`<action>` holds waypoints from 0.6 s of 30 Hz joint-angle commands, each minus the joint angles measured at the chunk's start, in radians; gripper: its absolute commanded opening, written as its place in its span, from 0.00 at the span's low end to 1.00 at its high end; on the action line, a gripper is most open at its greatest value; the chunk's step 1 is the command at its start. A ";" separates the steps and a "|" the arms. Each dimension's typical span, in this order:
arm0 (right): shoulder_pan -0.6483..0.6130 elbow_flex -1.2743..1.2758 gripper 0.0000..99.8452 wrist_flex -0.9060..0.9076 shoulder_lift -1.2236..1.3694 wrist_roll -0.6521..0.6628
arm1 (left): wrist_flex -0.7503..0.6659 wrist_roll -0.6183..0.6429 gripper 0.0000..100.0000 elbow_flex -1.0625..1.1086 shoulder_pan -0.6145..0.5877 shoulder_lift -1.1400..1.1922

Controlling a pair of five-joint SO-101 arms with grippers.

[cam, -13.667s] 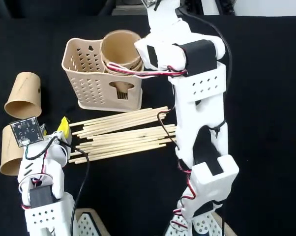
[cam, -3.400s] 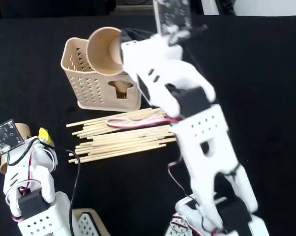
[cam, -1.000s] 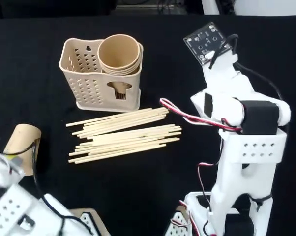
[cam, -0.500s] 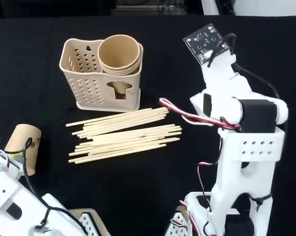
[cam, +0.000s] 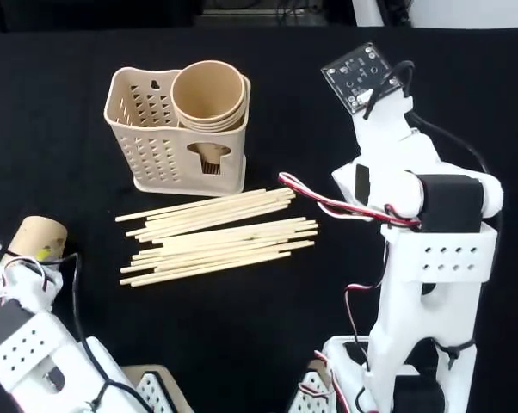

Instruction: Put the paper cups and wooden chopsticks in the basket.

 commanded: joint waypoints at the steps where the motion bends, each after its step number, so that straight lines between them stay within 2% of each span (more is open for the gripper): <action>1: 0.012 -0.004 0.02 -0.009 -0.022 -0.009 | -0.023 0.014 0.27 0.012 0.022 -0.060; 4: 0.015 -0.004 0.02 -0.009 -0.022 -0.009 | -0.054 0.014 0.26 0.042 0.021 -0.106; 9: 0.015 -0.004 0.02 -0.008 -0.022 -0.009 | -0.048 -0.058 0.15 0.047 0.022 -0.166; 14: 0.015 -0.004 0.02 -0.008 -0.022 -0.009 | -0.069 -0.063 0.15 0.093 0.047 -0.184; 18: 0.015 -0.004 0.02 0.012 -0.024 -0.009 | -0.069 -0.100 0.09 0.087 0.047 -0.183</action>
